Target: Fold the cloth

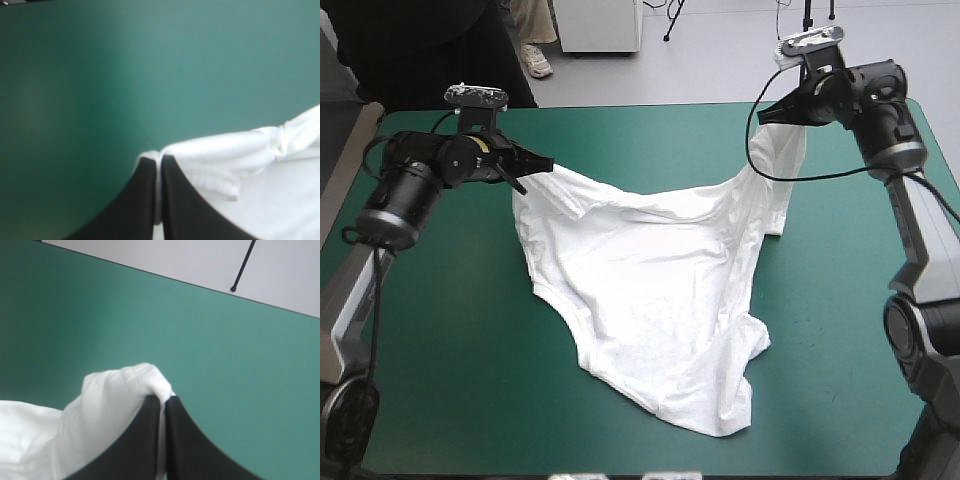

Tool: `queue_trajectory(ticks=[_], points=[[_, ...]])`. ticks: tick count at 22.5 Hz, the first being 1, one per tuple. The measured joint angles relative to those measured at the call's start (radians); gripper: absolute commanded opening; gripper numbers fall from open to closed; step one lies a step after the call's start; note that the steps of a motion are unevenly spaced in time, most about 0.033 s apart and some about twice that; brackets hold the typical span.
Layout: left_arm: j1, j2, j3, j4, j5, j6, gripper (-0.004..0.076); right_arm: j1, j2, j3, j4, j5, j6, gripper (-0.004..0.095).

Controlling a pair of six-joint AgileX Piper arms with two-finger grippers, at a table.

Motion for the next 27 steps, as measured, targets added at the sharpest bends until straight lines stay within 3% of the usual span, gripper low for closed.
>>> queue_trajectory(ticks=[9, 11, 12, 13, 14, 15, 16, 18, 22, 27], points=[[0.026, 0.181, 0.0, 0.102, -0.115, -0.108, -0.0006, -0.07, 0.181, -0.021, 0.117, -0.017, -0.02, 0.0027], [0.036, 0.195, 0.0, 0.103, -0.109, -0.12, 0.0033, -0.099, 0.196, -0.021, 0.149, -0.016, -0.036, 0.0205], [0.038, 0.196, 0.0, 0.101, -0.108, -0.119, 0.0102, -0.108, 0.196, -0.021, 0.156, -0.016, -0.044, 0.0404], [0.04, 0.197, 0.0, 0.079, -0.108, -0.103, 0.0155, -0.134, 0.196, -0.023, 0.182, -0.017, -0.064, 0.0515], [0.041, 0.197, -0.003, 0.072, -0.105, -0.089, 0.0274, -0.147, 0.196, -0.025, 0.203, -0.017, -0.071, 0.0704], [0.041, 0.197, -0.014, 0.058, -0.093, -0.061, 0.0347, -0.178, 0.196, -0.026, 0.247, -0.016, -0.085, 0.0756], [0.041, 0.197, -0.024, 0.051, -0.083, -0.044, 0.0473, -0.19, 0.196, -0.026, 0.264, -0.015, -0.09, 0.0803], [0.041, 0.197, -0.065, 0.046, -0.032, -0.007, 0.0543, -0.23, 0.182, -0.026, 0.313, 0.003, -0.124, 0.077], [0.041, 0.197, -0.201, 0.098, 0.189, 0.008, 0.0542, -0.291, 0.044, -0.026, 0.381, 0.122, -0.198, 0.0765], [0.041, 0.118, -0.256, 0.107, 0.396, 0.008, 0.0543, -0.267, -0.227, 0.101, 0.389, 0.218, -0.246, 0.0765]])
